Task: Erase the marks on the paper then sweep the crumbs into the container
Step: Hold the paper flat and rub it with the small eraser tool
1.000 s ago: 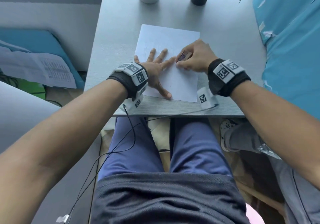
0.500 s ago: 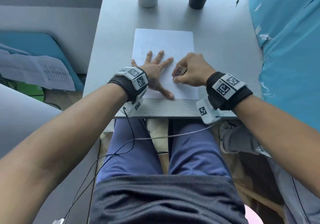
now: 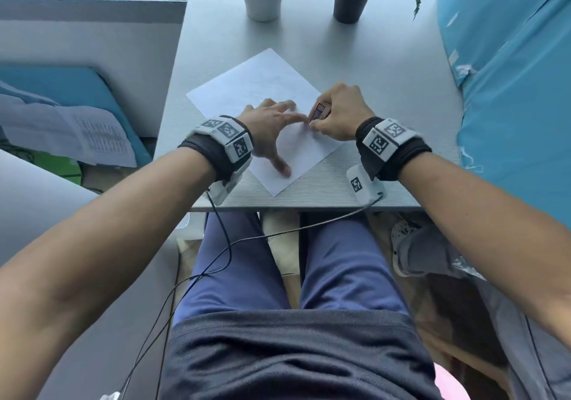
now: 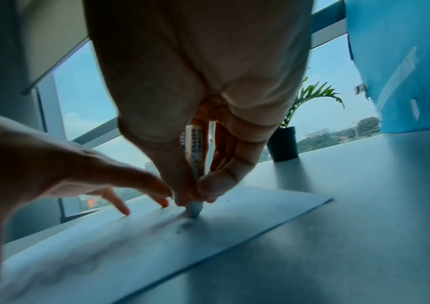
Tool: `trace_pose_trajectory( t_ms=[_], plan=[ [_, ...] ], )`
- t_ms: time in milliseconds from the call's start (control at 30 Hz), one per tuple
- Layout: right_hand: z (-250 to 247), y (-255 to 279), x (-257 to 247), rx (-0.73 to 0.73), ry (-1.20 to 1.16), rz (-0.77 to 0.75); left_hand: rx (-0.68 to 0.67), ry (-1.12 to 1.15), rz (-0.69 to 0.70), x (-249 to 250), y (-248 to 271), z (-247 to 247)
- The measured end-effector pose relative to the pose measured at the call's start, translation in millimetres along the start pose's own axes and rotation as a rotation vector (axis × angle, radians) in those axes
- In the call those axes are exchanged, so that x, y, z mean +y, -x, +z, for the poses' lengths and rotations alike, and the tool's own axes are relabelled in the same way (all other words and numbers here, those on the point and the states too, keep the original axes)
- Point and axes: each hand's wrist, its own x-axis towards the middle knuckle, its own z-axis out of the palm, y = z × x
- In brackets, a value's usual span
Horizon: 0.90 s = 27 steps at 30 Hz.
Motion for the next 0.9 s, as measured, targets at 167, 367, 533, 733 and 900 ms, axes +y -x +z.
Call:
trace_pose_trajectory(
  t_ms=[167,367,533,733,900],
  plan=[
    [13,25,-8,-0.215,-0.013,-0.103,-0.004,-0.017,-0.008,-3,0,1],
    [4,12,0,-0.075,-0.131,0.033,-0.002,0.037,-0.017,-4,0,6],
    [4,10,2,-0.134,-0.188,0.093,-0.027,0.070,-0.032,-5,-5,12],
    [15,30,-16,-0.237,-0.138,-0.042,-0.036,0.110,-0.061,-3,-6,15],
    [-6,1,-2,-0.029,-0.090,0.064,-0.061,0.134,-0.065,-1,-4,13]
  ],
)
